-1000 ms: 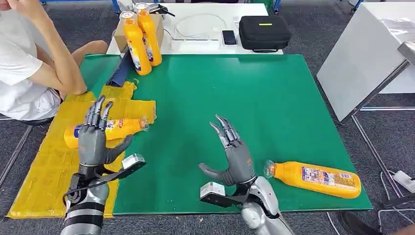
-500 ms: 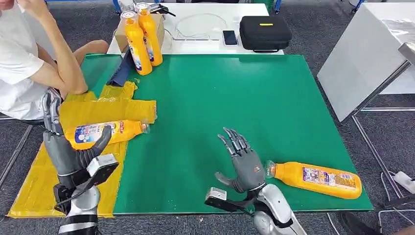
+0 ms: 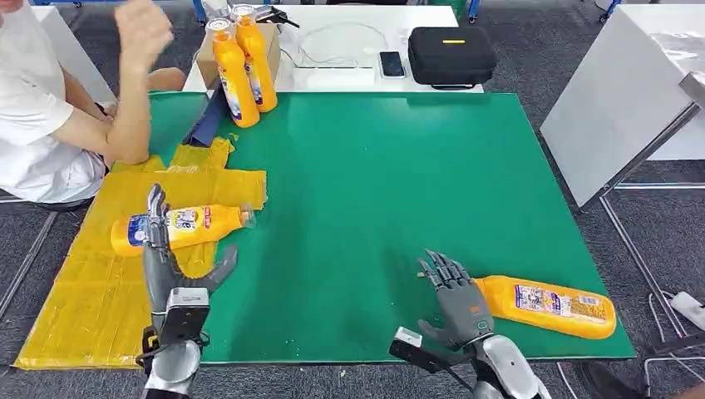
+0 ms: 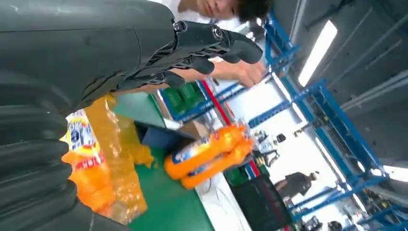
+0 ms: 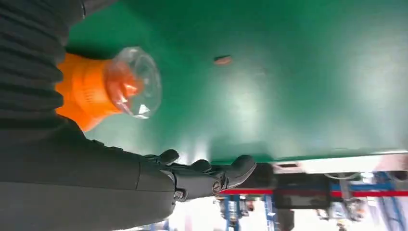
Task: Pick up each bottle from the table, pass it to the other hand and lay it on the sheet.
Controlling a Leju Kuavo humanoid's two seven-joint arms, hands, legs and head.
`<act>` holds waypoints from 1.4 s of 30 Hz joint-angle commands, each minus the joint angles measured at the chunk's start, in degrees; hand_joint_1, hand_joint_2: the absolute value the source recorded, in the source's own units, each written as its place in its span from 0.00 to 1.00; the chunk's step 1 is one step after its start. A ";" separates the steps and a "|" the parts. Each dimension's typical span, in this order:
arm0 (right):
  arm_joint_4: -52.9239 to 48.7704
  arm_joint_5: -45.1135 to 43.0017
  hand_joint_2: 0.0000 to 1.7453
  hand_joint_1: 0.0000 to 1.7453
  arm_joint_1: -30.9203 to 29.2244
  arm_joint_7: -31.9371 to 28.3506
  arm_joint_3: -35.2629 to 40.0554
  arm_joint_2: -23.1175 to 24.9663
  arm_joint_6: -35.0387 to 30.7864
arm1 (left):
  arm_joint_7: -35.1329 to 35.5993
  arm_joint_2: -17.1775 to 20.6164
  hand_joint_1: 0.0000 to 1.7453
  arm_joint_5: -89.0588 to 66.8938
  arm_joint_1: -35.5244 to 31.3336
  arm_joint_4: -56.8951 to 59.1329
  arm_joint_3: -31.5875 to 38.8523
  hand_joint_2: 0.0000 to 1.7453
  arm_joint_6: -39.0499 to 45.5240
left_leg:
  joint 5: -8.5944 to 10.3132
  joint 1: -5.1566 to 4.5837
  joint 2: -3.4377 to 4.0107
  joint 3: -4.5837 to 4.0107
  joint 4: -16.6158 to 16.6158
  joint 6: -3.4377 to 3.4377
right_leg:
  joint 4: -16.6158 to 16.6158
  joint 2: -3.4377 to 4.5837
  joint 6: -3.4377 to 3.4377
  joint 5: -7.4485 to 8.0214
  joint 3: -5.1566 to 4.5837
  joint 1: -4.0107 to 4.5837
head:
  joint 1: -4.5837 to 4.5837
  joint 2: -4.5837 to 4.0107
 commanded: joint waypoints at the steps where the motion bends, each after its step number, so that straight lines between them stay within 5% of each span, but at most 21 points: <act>1: 0.74 -0.34 1.00 0.00 2.38 0.92 -8.03 -1.56 0.89 | 1.42 1.73 0.00 1.65 -0.51 3.90 -5.39 1.00 -1.77 | -0.18 0.01 -0.37 0.38 0.01 -0.14 | -0.03 -0.19 -0.05 -0.22 0.47 -0.03 | 0.02 0.00; 42: 4.75 3.38 1.00 0.00 1.06 2.58 -19.92 -2.79 1.07 | 1.96 1.12 0.00 4.33 -3.36 8.34 -4.69 1.00 -4.10 | -0.22 -0.05 -0.14 0.37 0.03 -0.06 | -0.01 0.04 -0.06 -0.17 0.41 -0.06 | 0.00 0.00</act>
